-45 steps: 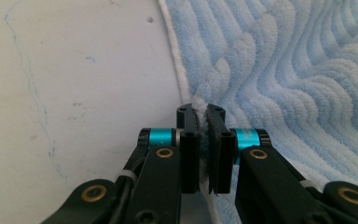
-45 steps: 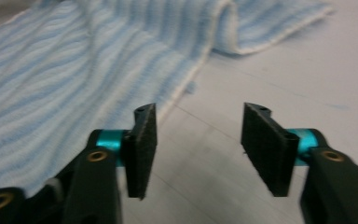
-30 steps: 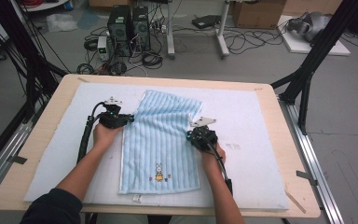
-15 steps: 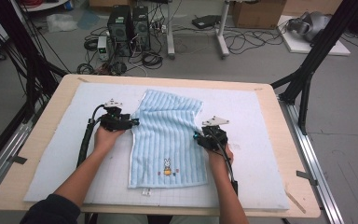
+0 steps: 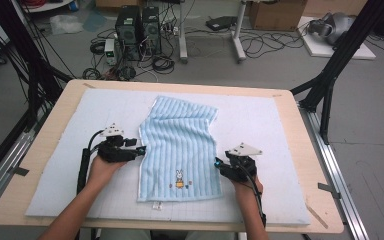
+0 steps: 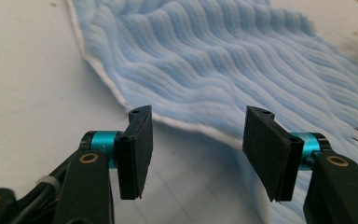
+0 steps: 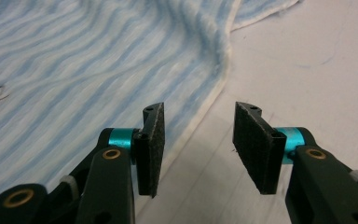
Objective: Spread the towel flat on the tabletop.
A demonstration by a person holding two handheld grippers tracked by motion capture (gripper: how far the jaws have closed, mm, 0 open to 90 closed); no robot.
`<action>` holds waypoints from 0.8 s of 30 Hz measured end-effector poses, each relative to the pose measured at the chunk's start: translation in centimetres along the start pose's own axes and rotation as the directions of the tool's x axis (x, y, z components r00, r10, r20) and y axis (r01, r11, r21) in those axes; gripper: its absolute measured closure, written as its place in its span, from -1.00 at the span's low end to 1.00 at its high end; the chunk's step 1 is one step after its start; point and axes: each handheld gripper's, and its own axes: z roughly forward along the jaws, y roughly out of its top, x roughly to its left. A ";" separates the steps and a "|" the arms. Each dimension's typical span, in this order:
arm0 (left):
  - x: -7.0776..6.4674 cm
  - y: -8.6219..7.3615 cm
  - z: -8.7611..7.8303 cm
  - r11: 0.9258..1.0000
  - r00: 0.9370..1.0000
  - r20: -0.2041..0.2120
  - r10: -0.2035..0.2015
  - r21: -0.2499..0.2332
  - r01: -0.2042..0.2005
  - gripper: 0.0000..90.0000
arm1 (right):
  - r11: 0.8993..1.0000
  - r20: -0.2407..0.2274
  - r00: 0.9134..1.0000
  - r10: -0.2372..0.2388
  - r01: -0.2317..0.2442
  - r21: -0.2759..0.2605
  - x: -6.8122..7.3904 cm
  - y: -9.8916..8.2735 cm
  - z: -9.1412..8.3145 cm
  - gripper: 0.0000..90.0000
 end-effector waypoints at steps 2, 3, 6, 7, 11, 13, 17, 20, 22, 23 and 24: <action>-0.8 -0.6 -0.4 1.000 1.000 0.015 0.000 0.010 0.000 -0.03 | 1.000 -0.021 1.000 -0.008 0.008 0.003 0.6 -0.3 -0.4 0.20; -1.2 -1.0 -0.5 1.000 1.000 0.022 0.002 0.007 -0.002 -0.03 | 1.000 -0.032 0.999 -0.013 0.013 0.002 1.0 -0.4 -0.6 0.20; -2.1 -1.8 -0.5 0.999 0.999 0.032 0.018 0.043 -0.020 -0.03 | 0.999 -0.073 0.996 -0.045 0.045 0.008 2.2 -0.6 -1.0 0.20; -2.4 -2.0 -0.3 0.997 0.999 0.038 0.024 0.068 -0.027 -0.03 | 0.999 -0.082 0.995 -0.049 0.050 0.012 2.5 -0.6 -1.0 0.20; -3.5 -2.2 0.1 0.990 0.996 0.003 0.092 0.103 -0.092 0.01 | 0.995 -0.128 0.989 -0.067 0.077 0.071 3.3 -1.0 -0.4 0.33; -3.7 -2.3 0.0 0.985 0.990 -0.021 0.138 0.104 -0.135 0.27 | 0.994 -0.141 0.988 -0.065 0.076 0.073 3.5 -1.1 -0.4 0.55; -3.4 -2.5 -0.3 0.987 0.992 0.060 0.115 0.110 -0.121 0.86 | 0.992 -0.208 0.976 -0.064 0.084 0.092 3.5 -1.1 -0.6 0.89; -3.7 -2.9 -0.9 0.984 0.986 0.112 0.120 0.122 -0.133 0.92 | 0.990 -0.252 0.965 -0.070 0.098 0.098 3.5 -1.3 -0.9 0.90; -3.9 -3.2 -1.3 0.984 0.985 0.131 0.113 0.122 -0.129 0.93 | 0.989 -0.270 0.960 -0.074 0.104 0.101 3.7 -1.5 -1.3 0.90; -4.0 -3.4 -1.5 0.985 0.984 0.141 0.107 0.123 -0.124 0.93 | 0.988 -0.279 0.957 -0.080 0.113 0.105 3.8 -1.6 -1.6 0.90; -4.0 -3.6 -1.8 0.985 0.983 0.148 0.108 0.121 -0.126 0.93 | 0.987 -0.286 0.954 -0.087 0.122 0.106 4.0 -1.7 -1.8 0.90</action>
